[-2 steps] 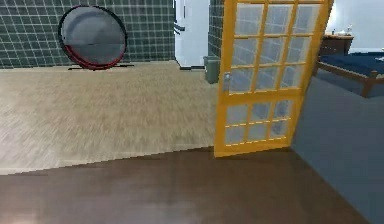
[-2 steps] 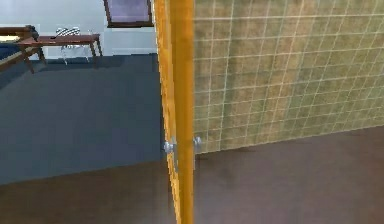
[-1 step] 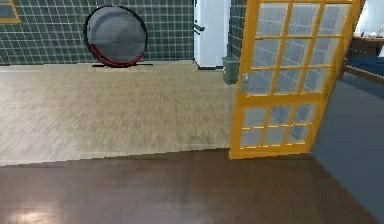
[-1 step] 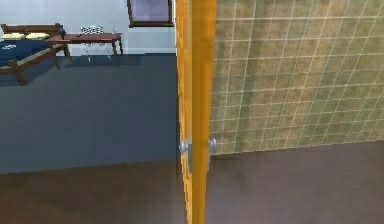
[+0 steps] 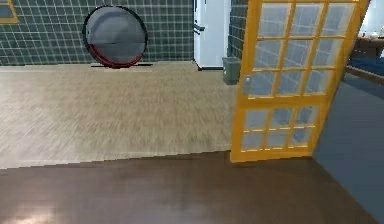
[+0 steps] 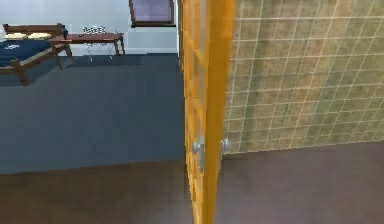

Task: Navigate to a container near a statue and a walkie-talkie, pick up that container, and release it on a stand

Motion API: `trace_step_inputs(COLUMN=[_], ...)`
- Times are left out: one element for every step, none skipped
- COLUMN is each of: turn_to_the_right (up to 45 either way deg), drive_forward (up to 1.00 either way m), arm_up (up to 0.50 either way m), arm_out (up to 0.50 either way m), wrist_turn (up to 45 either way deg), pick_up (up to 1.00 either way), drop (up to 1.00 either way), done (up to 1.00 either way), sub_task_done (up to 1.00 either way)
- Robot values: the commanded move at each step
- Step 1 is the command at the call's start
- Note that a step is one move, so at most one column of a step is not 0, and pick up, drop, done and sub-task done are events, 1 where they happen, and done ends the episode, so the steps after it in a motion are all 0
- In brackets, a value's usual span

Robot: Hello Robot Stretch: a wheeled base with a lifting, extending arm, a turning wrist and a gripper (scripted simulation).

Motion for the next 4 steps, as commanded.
trace_step_inputs(turn_to_the_right=[-6.0, 0.0, 39.0, 3.0], drive_forward=[0.0, 0.15, 0.0, 0.0], arm_up=[0.0, 0.0, 0.0, 0.0], arm_out=[0.0, 0.0, 0.0, 0.0], wrist_turn=[0.0, 0.0, 0.0, 0.0], pick_up=[0.0, 0.0, 0.0, 0.0], drop=[0.0, 0.0, 0.0, 0.0], done=[0.0, 0.0, 0.0, 0.0], sub_task_done=[0.0, 0.0, 0.0, 0.0])
